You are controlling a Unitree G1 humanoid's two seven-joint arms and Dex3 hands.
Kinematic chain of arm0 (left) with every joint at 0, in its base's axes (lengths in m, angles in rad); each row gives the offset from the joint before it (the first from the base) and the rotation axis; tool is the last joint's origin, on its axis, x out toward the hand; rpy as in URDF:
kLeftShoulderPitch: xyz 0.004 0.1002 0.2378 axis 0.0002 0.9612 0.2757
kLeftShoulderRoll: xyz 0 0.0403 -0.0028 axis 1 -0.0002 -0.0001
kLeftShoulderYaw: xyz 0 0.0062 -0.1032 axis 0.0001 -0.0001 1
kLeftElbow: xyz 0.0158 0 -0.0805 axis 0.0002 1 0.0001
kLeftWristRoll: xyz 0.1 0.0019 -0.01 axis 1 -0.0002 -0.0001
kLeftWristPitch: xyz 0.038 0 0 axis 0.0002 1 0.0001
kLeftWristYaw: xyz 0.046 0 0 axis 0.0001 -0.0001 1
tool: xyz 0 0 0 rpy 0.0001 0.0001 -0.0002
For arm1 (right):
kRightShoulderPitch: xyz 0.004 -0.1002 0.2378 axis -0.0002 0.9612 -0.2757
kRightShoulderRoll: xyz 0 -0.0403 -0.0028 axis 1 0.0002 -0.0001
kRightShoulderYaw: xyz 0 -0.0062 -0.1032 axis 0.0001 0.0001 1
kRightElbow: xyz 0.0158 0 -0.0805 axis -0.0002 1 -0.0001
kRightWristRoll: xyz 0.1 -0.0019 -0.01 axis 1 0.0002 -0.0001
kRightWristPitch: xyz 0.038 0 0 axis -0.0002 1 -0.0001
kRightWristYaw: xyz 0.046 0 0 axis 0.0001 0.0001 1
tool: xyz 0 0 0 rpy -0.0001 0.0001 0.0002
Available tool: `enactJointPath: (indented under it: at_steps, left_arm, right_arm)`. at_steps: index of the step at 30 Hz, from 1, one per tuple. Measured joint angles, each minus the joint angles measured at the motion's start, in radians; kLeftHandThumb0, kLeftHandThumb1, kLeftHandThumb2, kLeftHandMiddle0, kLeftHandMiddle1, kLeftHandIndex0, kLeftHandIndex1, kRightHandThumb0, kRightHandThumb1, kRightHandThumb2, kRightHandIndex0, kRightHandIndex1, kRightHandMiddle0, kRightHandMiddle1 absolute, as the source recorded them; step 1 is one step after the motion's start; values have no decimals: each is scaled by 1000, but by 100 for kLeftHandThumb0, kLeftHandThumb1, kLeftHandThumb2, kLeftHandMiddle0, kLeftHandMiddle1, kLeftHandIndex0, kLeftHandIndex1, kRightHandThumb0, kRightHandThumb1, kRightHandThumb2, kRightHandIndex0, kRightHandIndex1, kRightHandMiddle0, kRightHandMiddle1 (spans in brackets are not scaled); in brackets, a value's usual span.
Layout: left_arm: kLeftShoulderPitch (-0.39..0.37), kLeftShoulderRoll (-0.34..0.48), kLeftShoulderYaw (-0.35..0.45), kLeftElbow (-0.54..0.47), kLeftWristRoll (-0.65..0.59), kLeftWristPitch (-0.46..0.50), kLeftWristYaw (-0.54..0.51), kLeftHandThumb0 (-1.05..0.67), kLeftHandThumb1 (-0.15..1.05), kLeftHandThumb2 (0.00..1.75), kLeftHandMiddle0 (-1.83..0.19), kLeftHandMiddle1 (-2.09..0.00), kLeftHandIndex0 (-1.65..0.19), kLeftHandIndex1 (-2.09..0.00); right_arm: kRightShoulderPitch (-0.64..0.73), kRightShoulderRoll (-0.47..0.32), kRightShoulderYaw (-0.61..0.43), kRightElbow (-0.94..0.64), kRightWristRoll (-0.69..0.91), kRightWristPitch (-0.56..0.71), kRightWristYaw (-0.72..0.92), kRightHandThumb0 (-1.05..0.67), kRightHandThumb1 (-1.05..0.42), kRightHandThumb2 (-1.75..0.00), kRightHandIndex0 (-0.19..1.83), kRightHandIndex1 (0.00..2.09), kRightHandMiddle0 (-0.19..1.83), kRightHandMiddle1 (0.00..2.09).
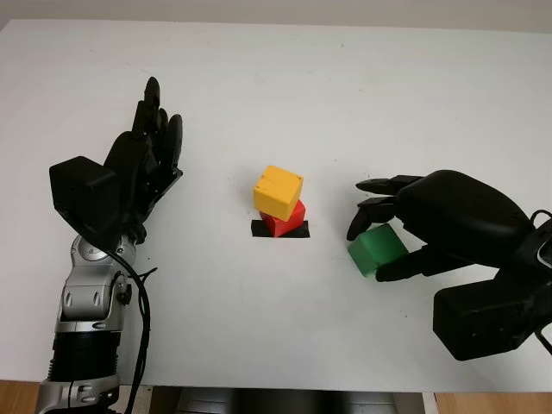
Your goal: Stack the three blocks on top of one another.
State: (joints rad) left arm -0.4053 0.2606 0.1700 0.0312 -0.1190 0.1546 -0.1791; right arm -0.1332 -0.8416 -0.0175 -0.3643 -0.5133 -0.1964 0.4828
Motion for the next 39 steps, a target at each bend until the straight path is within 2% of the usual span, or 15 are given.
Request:
enactJointPath:
  at_steps: [6,16,23,27,32,39]
  left_arm:
    - [0,0,-1,0,0,0,0,-76,105,61,19,0,19,0]
    - [0,0,-1,0,3,-4,3,-76,105,59,19,0,19,0]
    - [0,-1,-2,0,4,-5,4,-76,105,58,19,0,19,0]
    - [1,-2,-6,0,5,-5,5,-75,105,59,19,0,19,0]
    - [2,-6,-7,-1,5,-5,5,-75,105,59,19,0,19,0]
    - [9,-6,-8,-4,7,-4,6,-76,105,59,19,0,19,0]
  right_arm:
    - [0,0,-3,10,-26,-5,-10,-42,-88,-5,52,9,55,133]
    - [-43,-6,-16,61,-69,-81,-85,-43,-84,-5,56,9,63,129]
    - [-115,35,-35,61,-82,-47,-159,-40,-80,-6,59,9,71,114]
    - [-161,114,-56,56,19,44,-165,-32,-81,-5,57,7,67,122]
    - [-224,237,-93,27,204,221,-164,-28,-84,-6,49,3,50,141]
    - [-314,280,-109,26,292,402,-162,-33,-86,-6,46,1,43,156]
